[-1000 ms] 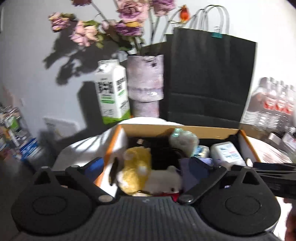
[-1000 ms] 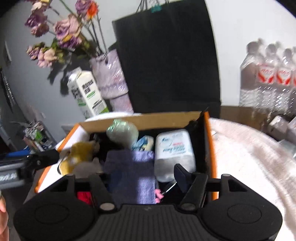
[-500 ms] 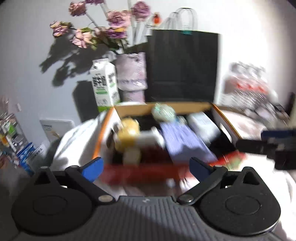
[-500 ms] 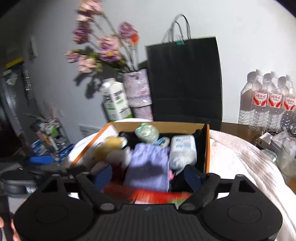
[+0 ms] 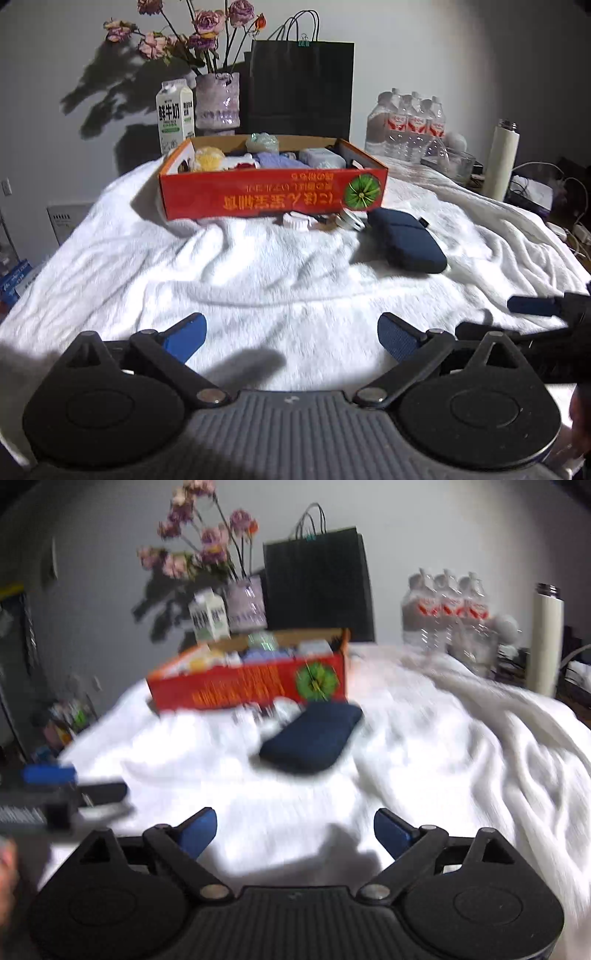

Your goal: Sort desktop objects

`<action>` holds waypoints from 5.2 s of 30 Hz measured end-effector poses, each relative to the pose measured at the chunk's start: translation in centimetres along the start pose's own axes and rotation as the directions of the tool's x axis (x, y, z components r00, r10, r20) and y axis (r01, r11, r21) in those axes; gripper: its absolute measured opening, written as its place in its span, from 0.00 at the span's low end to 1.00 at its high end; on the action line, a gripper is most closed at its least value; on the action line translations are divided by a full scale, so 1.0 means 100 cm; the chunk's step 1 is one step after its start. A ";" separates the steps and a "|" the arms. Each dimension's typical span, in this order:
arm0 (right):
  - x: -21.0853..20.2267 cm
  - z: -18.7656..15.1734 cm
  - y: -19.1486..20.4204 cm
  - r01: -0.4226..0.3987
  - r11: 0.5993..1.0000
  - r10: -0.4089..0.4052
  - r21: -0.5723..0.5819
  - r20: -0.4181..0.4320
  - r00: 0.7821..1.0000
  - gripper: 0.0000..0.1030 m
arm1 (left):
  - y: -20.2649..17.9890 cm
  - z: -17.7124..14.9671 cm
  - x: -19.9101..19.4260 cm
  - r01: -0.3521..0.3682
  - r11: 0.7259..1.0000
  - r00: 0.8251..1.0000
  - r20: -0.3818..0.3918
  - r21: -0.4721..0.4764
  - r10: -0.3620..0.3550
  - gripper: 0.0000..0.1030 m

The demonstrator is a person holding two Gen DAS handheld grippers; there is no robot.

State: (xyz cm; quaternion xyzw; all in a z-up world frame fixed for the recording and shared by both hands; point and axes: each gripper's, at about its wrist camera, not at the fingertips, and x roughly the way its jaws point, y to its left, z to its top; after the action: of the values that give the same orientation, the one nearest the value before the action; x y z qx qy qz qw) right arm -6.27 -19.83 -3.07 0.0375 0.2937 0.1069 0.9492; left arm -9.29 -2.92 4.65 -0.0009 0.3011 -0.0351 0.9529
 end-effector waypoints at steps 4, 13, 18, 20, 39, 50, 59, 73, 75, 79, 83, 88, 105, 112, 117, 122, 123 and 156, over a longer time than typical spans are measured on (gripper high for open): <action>-0.012 -0.010 0.000 0.032 0.999 -0.032 0.011 0.005 0.999 0.89 | 0.005 -0.007 -0.003 0.055 0.998 0.998 -0.014 -0.033 -0.055 0.98; 0.030 0.026 0.010 0.099 0.995 -0.100 0.012 0.047 0.994 0.89 | 0.034 0.030 0.050 0.112 0.983 0.993 -0.021 -0.148 -0.116 0.82; 0.081 0.050 0.018 0.103 0.995 -0.103 -0.004 0.016 0.995 0.73 | 0.025 0.074 0.101 0.151 0.978 0.988 0.000 -0.145 -0.153 0.69; 0.092 0.053 0.016 0.123 0.992 -0.123 0.015 0.021 0.992 0.73 | 0.014 0.087 0.120 0.204 0.972 0.979 -0.004 -0.116 -0.206 0.69; 0.068 0.043 0.006 0.201 0.978 -0.199 -0.063 0.040 0.979 0.71 | -0.017 0.094 0.147 0.307 0.950 0.950 -0.071 0.052 -0.303 0.10; 0.066 0.045 0.061 -0.086 0.976 0.096 -0.201 0.040 0.995 0.53 | 0.095 0.032 0.086 0.243 0.883 0.951 -0.079 -0.402 -0.298 0.09; 0.105 0.034 0.131 -0.240 0.922 0.222 -0.304 -0.093 0.971 0.49 | 0.147 0.010 0.099 0.188 0.773 0.951 -0.083 -0.606 -0.297 0.01; 0.125 0.048 0.150 -0.214 0.931 0.197 -0.295 -0.088 0.977 0.04 | 0.130 0.034 0.072 0.253 0.910 0.965 0.019 -0.328 -0.261 0.73; 0.123 0.048 0.151 -0.202 0.933 0.179 -0.298 -0.104 0.978 0.06 | 0.124 0.041 0.075 0.235 0.929 0.971 0.025 -0.287 -0.238 0.74; 0.118 0.052 0.145 -0.203 0.939 0.181 -0.277 -0.102 0.978 0.08 | 0.123 0.059 0.099 0.238 0.932 0.970 0.012 -0.275 -0.244 0.74; 0.118 0.057 0.142 -0.186 0.947 0.168 -0.264 -0.089 0.982 0.16 | 0.116 0.074 0.133 0.264 0.934 0.958 -0.045 -0.241 -0.282 0.55; 0.136 0.063 0.134 -0.196 0.962 0.176 -0.192 -0.115 0.978 0.19 | 0.096 0.076 0.161 0.230 0.962 0.960 -0.127 -0.149 -0.249 0.19; 0.130 0.061 0.146 -0.143 0.971 0.140 -0.193 -0.029 0.990 0.12 | 0.144 0.044 0.063 0.144 0.931 0.989 0.030 -0.336 -0.142 0.09; 0.046 0.074 0.099 -0.049 0.996 0.059 -0.074 0.137 0.989 0.12 | 0.108 0.043 0.026 0.121 0.956 0.991 0.094 -0.266 -0.099 0.09; 0.000 0.068 0.083 -0.015 0.998 0.025 -0.056 0.183 0.983 0.12 | 0.079 0.051 -0.003 0.166 0.966 0.980 0.141 -0.200 -0.139 0.09; -0.031 0.092 0.059 -0.030 0.999 0.040 -0.043 0.244 0.969 0.12 | 0.084 0.099 -0.016 0.189 0.974 0.970 0.179 -0.126 -0.165 0.09; -0.034 0.101 0.056 -0.031 0.998 0.044 -0.055 0.259 0.965 0.12 | 0.089 0.113 -0.014 0.186 0.976 0.969 0.184 -0.112 -0.164 0.09; 0.316 0.318 0.010 0.079 0.996 -0.083 -0.029 -0.190 0.978 0.74 | 0.129 0.296 0.280 -0.177 0.984 0.974 -0.147 -0.023 0.172 0.89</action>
State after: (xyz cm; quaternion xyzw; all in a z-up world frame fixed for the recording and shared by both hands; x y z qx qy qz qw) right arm 36.92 -12.02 5.91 0.0050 0.3838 0.0742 0.9204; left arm 31.39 7.50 12.55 0.0109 0.3687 0.0540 0.9279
